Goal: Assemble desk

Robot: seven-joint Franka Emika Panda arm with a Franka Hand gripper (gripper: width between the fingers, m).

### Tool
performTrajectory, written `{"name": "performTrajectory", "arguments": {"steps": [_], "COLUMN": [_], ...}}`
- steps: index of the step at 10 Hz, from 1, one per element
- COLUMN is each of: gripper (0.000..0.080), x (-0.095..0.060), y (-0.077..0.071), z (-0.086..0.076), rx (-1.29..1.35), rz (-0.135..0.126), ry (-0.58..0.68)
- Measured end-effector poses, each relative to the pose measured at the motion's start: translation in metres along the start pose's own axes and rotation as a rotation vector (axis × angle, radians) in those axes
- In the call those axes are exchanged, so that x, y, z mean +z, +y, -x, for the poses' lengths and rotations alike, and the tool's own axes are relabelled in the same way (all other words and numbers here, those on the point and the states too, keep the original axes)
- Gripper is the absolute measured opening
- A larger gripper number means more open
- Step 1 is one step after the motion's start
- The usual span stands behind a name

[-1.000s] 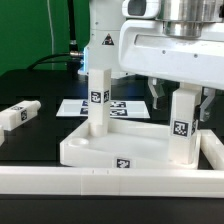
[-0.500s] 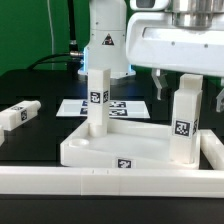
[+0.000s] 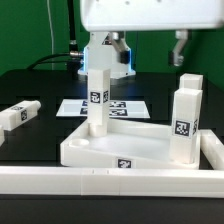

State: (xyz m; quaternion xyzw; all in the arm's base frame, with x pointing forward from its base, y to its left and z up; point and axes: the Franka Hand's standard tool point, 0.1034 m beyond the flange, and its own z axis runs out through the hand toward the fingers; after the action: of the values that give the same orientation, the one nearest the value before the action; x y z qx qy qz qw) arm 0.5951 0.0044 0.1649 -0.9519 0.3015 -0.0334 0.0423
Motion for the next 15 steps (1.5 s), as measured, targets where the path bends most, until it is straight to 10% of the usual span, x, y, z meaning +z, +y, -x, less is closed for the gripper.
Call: {"name": "performTrajectory", "arguments": {"steps": [4,7,13,15], "gripper": [0.0649,0.0649,0.0649,0.0649], "x": [0.003,0.019,0.021,0.022], "y": [0.004,0.087,0.095,0.145], "z": [0.000,-0.013,-0.015,-0.018], "rx": [-0.063,-0.233,-0.233,-0.341], "rz": [-0.003,0.015,0.015,0.031], "ry": [0.007,0.032,0.028,0.015]}}
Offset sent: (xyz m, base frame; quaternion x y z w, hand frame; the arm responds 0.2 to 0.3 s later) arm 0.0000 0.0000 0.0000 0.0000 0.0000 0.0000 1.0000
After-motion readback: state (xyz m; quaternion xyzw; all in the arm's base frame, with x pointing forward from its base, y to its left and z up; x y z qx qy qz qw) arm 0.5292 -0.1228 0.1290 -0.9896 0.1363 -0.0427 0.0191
